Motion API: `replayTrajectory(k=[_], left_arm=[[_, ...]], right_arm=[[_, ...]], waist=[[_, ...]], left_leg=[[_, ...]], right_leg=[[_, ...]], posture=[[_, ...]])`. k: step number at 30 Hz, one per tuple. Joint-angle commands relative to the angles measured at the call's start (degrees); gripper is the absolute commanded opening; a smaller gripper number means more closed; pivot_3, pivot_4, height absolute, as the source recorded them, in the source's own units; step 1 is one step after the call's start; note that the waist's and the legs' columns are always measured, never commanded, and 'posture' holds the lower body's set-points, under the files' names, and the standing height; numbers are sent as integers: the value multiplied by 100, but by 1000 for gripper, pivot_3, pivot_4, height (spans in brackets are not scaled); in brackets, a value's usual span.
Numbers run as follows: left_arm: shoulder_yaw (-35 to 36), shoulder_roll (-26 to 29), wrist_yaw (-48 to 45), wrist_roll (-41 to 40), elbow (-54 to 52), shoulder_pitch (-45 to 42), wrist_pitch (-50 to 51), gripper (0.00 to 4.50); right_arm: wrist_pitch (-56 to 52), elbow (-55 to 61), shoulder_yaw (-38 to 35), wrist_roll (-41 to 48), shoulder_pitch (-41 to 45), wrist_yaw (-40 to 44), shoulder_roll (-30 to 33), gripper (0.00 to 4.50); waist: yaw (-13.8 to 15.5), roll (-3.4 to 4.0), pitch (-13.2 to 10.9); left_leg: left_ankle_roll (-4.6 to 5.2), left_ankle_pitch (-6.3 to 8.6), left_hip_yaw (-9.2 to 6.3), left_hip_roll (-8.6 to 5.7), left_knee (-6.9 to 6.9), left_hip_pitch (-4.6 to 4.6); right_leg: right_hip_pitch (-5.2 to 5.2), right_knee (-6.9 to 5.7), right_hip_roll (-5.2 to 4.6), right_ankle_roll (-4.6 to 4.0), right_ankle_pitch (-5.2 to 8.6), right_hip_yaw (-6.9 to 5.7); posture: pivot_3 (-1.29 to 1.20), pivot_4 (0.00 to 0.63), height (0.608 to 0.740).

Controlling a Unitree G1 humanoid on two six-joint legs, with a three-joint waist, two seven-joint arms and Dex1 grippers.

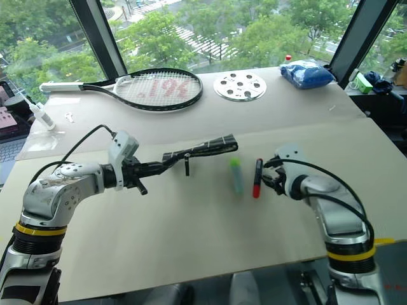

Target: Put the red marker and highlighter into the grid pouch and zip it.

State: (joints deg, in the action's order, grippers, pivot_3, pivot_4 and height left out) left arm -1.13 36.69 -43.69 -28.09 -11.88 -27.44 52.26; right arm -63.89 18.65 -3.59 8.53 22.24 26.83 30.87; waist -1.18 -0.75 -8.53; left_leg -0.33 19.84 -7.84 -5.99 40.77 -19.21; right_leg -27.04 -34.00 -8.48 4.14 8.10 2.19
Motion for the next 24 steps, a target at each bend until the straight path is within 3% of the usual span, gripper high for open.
replayTrajectory(k=[1,9,24], left_arm=[[-23,112,-68,90,-82,-51,-190,0],[-55,135,-86,126,-85,14,-223,0],[-39,103,-16,121,-68,48,-205,0]], right_arm=[[-110,214,-279,-13,124,-369,-124,2752],[93,84,-323,-16,240,-468,163,2752],[-580,483,-138,282,541,-1174,-1123,2752]], waist=[[25,0,0],[45,0,0],[22,0,0]], left_leg=[[0,0,0,0,0,0],[2,1,1,-2,-1,-1],[2,1,5,4,0,0]], right_leg=[[0,0,1,0,0,0],[0,3,2,2,-1,-1],[0,2,7,0,-2,1]], posture=[[0,150,740],[0,150,740],[0,150,740]])
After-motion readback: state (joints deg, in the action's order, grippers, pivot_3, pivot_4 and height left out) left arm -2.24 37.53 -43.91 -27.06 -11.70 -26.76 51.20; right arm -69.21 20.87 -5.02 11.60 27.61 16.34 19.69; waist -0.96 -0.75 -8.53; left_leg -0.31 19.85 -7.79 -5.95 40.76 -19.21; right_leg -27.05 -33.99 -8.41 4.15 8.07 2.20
